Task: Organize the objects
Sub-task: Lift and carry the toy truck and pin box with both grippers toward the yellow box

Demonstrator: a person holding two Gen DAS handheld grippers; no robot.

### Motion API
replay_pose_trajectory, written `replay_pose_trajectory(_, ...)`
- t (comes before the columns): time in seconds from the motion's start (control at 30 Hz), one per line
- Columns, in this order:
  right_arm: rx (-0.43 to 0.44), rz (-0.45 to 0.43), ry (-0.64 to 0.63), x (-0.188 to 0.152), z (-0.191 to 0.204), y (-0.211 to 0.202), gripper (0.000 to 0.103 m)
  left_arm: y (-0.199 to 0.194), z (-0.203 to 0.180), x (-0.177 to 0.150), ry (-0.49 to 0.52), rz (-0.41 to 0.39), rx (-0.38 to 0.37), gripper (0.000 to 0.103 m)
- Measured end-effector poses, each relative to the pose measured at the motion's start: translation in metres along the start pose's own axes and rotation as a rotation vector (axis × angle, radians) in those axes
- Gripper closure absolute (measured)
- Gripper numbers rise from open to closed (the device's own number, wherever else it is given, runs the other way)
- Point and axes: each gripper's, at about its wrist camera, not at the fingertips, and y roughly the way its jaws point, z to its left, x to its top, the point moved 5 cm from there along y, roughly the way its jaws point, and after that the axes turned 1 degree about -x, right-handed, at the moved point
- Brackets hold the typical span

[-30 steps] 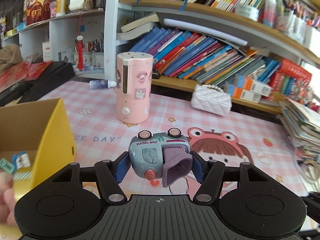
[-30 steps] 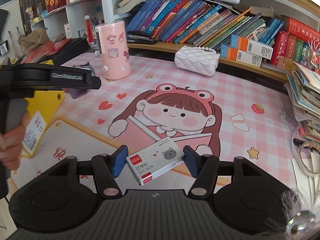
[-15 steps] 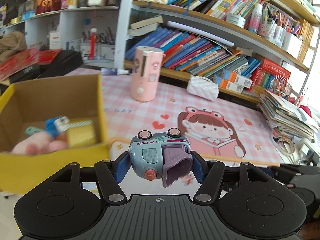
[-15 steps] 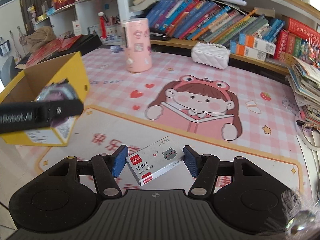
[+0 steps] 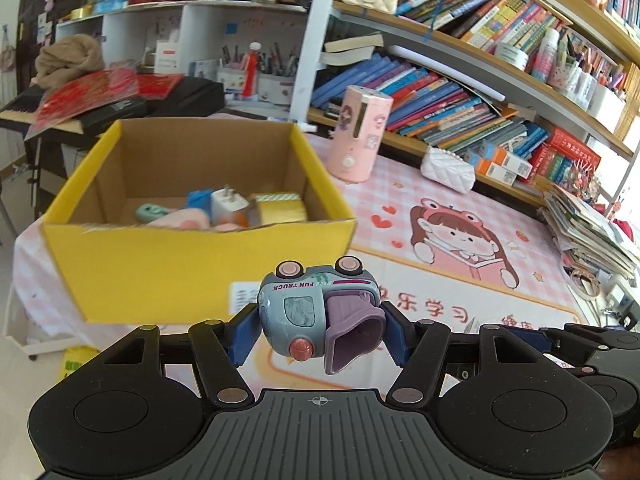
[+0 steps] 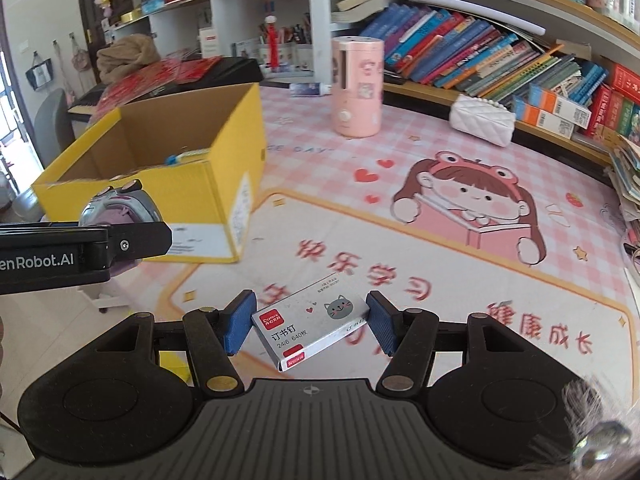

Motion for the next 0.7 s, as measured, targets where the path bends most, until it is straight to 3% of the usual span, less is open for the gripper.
replay_pose_trajectory(0.7, 0.024, -0.06, -0.048, -0.013, 0.079, -0.031, 0.045, -0.064, 0.054, -0.018, -0.017, -0.06, 0.023, 0.04)
